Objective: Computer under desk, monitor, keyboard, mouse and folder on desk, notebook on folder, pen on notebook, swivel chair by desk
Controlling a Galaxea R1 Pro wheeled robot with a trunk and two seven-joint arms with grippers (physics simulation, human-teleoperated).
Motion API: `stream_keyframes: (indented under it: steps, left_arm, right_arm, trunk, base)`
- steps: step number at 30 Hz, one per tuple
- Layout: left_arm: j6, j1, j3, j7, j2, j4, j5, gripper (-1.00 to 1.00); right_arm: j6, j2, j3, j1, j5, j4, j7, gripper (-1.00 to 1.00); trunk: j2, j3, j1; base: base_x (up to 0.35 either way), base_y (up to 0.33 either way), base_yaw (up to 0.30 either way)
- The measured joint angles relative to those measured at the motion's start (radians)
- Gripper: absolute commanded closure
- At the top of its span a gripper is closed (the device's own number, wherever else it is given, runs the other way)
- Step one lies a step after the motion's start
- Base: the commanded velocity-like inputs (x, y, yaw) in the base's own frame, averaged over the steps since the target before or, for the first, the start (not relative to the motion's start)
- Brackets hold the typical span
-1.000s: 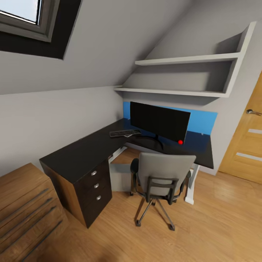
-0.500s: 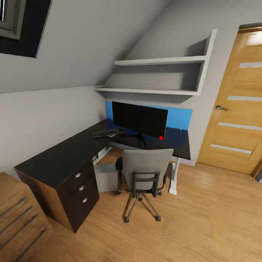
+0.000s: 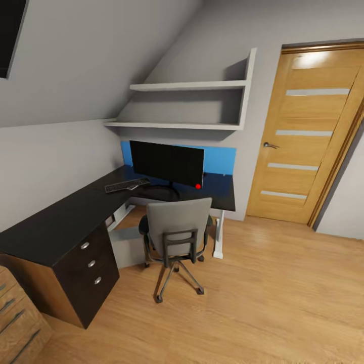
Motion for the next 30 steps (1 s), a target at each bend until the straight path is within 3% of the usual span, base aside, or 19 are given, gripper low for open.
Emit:
stream_keyframes:
  steps: [19,30]
  left_arm:
    - [-0.001,0.000,-0.001,0.000,0.000,0.000,-0.002,-1.00]
    - [-0.002,0.000,-0.001,0.000,-0.001,0.000,-0.002,-1.00]
  right_arm:
    - [-0.007,-0.002,-0.001,0.000,-0.003,0.000,0.000,-1.00]
    - [-0.007,-0.003,-0.001,0.000,-0.005,0.000,-0.001,-1.00]
  trunk:
    - [0.000,0.007,0.000]
    - [0.000,0.015,0.000]
  base:
    - [0.004,0.000,-0.298]
    - [0.209,0.000,-0.292]
